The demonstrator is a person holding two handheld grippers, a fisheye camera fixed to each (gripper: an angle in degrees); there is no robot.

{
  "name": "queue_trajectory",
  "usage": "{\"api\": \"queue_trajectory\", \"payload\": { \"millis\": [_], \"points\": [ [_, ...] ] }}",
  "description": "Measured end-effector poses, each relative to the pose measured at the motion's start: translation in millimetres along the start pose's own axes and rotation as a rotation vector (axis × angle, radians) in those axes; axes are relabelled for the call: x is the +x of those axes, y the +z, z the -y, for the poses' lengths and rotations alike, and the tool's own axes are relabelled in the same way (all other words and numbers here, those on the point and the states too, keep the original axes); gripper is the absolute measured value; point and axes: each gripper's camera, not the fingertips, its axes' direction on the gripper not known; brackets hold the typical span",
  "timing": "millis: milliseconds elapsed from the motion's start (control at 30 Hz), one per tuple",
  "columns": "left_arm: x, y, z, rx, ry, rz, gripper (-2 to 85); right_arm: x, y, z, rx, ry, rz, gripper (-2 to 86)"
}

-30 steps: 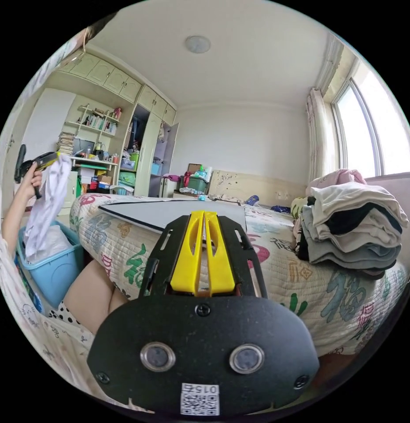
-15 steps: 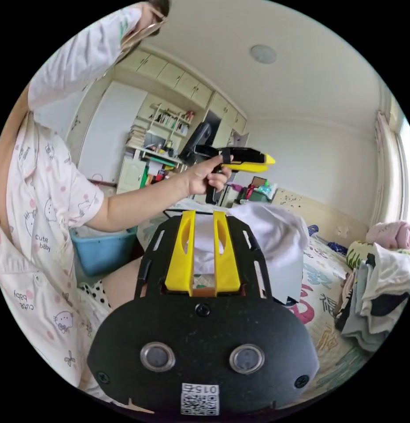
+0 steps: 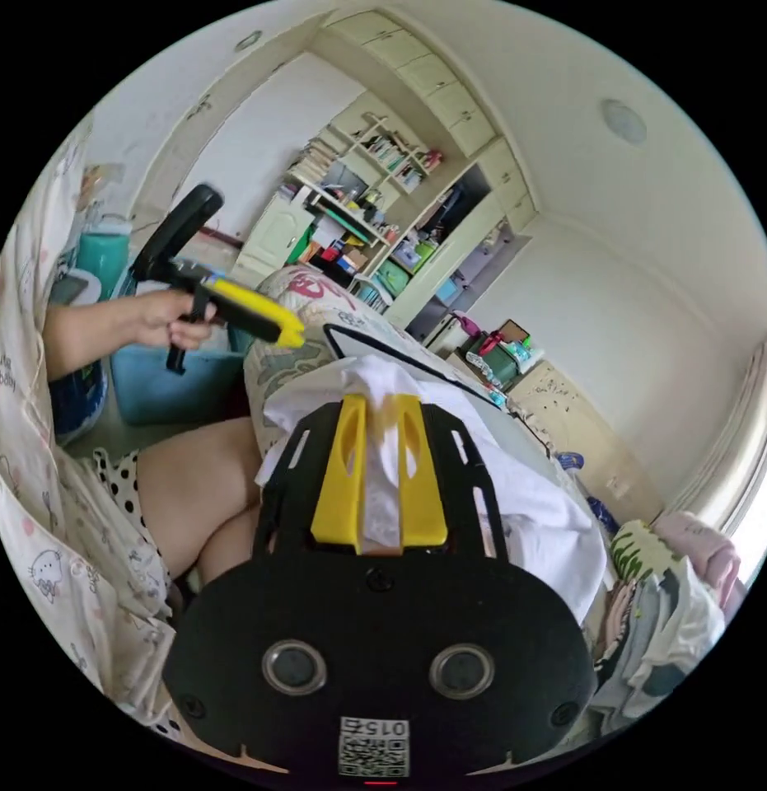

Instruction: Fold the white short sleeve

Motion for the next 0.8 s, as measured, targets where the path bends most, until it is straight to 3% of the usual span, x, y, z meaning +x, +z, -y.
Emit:
{"api": "queue_trajectory", "payload": {
  "millis": [167,300,400,467,600,667,800],
  "points": [
    [13,21,-21,-0.041,-0.143,-0.306,13.9,20,-26,3,0.049,0.134,0.031,3.5],
    [29,14,-12,-0.023,-0.167,-0.43,15.0,23,-43,7,0.051,0.164,0.041,3.7],
    [60,-17,-8,0.025,-0.073,-0.364,15.4,26,-54,8,0.057,0.211,0.034,3.6],
    [103,-39,-9,0.036,0.097,-0.234,15.3,29,-59,9,0.065,0.254,0.031,3.4],
    [160,-76,-22,0.114,0.241,-0.062,13.3,36,-67,15,0.088,0.318,0.084,3.5],
    [195,-93,-33,0.185,0.32,0.111,11.6,38,-70,21,0.091,0.338,0.104,4.1],
    [236,-91,-35,0.153,0.408,0.104,12.2,38,-76,31,0.095,0.366,0.146,5.5]
  ]
}}
